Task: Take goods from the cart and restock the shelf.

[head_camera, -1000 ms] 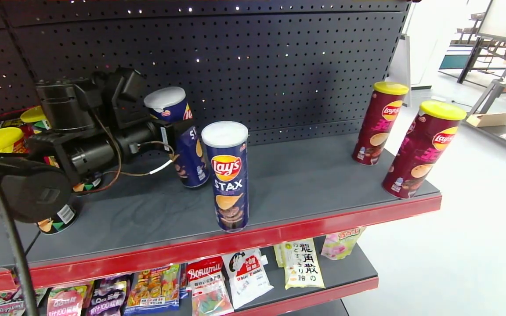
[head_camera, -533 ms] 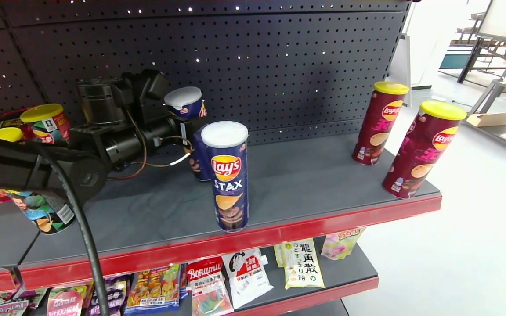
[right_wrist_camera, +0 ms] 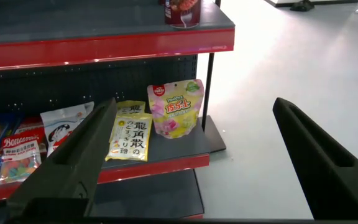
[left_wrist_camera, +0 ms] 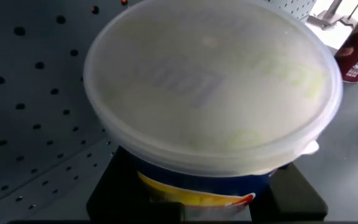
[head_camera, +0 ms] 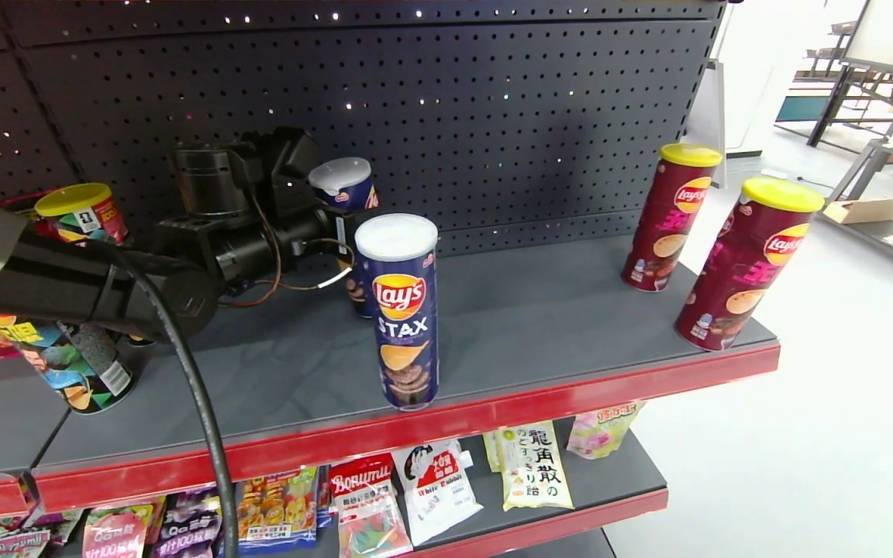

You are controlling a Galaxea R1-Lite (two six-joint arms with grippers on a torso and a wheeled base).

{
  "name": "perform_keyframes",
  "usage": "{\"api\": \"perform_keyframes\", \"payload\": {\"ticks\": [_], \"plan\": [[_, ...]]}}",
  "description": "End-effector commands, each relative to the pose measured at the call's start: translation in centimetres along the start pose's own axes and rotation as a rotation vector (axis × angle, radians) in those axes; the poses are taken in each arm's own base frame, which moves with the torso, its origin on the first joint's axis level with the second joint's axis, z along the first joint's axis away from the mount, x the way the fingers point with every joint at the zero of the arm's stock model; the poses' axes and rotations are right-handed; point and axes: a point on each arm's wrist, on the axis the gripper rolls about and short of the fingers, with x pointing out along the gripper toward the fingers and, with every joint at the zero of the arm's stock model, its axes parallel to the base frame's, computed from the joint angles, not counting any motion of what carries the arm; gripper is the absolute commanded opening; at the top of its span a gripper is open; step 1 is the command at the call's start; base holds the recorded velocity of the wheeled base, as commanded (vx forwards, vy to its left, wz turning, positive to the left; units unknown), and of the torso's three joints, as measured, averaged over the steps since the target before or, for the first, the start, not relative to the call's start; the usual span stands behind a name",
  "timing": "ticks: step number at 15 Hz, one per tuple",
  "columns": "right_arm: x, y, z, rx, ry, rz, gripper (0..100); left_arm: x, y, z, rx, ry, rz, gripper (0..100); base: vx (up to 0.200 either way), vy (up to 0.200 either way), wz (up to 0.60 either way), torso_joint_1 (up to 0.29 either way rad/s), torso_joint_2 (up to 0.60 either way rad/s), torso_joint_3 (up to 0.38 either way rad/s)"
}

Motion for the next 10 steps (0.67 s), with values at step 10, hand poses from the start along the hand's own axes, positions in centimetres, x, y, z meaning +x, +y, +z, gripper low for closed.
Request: {"api": "perform_keyframes", "payload": {"ticks": [10], "plan": [[0.0, 0.0, -0.01, -0.001, 0.0, 0.001, 100, 0.65, -0.38, 0.69, 0.007, -0.003, -0.013, 0, 0.0, 0.0, 0.0, 0.0, 0.0, 0.0]]}}
